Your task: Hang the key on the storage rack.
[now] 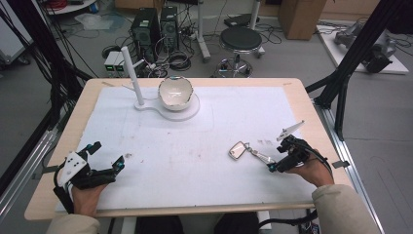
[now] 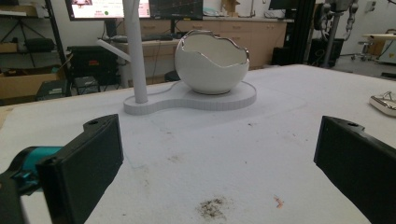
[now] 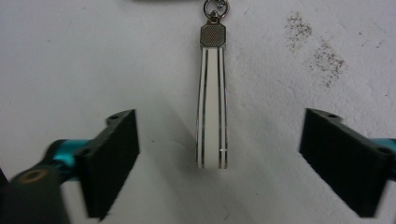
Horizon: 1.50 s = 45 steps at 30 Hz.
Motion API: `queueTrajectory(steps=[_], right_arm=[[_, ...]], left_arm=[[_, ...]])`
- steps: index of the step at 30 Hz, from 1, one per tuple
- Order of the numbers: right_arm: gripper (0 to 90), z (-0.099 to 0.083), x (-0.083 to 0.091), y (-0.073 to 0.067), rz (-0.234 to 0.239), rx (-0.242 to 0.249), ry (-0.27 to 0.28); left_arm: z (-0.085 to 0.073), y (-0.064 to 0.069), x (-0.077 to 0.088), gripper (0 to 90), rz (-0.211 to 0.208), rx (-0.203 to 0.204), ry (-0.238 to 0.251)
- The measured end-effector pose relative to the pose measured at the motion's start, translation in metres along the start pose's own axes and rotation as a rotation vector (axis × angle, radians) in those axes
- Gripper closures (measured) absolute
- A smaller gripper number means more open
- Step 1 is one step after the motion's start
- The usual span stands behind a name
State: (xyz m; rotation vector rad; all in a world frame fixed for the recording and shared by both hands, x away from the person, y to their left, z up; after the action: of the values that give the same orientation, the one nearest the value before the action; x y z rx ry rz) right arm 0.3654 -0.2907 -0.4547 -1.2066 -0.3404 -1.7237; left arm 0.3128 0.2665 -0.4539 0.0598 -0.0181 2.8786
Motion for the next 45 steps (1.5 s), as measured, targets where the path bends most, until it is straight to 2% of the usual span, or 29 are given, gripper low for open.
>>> queueTrajectory(steps=[3,5,6,7,9,10,22,27,32,35,40,41,44,45], right_arm=[[20.5,-0.0006,-0.0015,0.0013,0.002,-0.014,-0.01],[28.5,-0.002,-0.0024,0.0014,0.014,-0.015,-0.032],[28.5,-0.002,-0.0024,0.0014,0.014,-0.015,-0.032],[35.3,-0.0028,-0.0024,0.0018,0.024,-0.013,-0.042],[37.4,-0.0029,-0.0026,0.0024,0.026,-0.011,-0.041],[41.9,-0.0037,-0.0032,0.0031,0.026,-0.02,-0.04],[54.0,-0.0054,-0.0069,0.0038,0.033,-0.026,-0.061],[71.6,-0.0058,-0.0074,0.0042,0.037,-0.02,-0.079],[73.5,-0.0056,-0.0082,0.0041,0.033,-0.011,-0.086],[74.0,-0.0055,-0.0077,0.0039,0.029,-0.057,-0.074],[74.4,-0.0043,-0.0071,0.004,0.037,-0.082,-0.063],[74.5,-0.0036,-0.0064,0.0027,0.051,-0.105,-0.061],[74.6,-0.0012,-0.0055,0.0017,0.058,-0.097,-0.048],[74.7,0.0016,-0.0045,0.0003,0.068,-0.1,-0.027]], left_arm=[[0.0,-0.0002,0.0,1.7,0.0,-0.001,-0.001],[0.0,-0.0003,-0.0001,1.7,0.0,0.0,-0.001],[-0.0001,-0.0004,0.0,1.7,0.0,0.0,-0.001],[-0.0001,-0.0004,0.0,1.7,0.0,0.0,-0.001],[-0.0001,-0.0003,0.0,1.7,-0.001,0.002,-0.003],[-0.0001,-0.0003,0.0,1.7,-0.001,0.002,-0.003],[-0.0001,-0.0008,-0.0001,1.7,-0.002,0.001,-0.004],[0.0,-0.0007,-0.0003,1.7,0.0,0.007,-0.002],[0.0,-0.0008,-0.0003,1.7,0.0,0.007,-0.002],[0.0001,-0.001,-0.0004,1.7,0.0,0.008,-0.002],[0.0002,-0.0016,-0.0005,1.7,-0.002,0.019,-0.004],[0.0003,-0.0026,-0.0011,1.7,-0.007,0.026,-0.011],[0.0003,-0.003,-0.0017,1.7,-0.013,0.04,-0.016],[0.0003,-0.0033,-0.0019,1.7,-0.018,0.042,-0.021]])
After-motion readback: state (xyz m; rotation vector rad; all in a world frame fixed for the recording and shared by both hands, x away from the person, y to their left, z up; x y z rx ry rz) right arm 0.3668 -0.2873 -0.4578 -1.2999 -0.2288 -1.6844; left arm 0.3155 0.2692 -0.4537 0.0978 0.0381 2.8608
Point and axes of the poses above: each handheld gripper's, and its own axes: x roughly backward along the jaws, z roughly out of its top, y roughly to its right, the point moved 6 cm from there along -x, roughly forward along the jaws, and after that the axes turned 14 degrees about z, right-handed, at the moved point
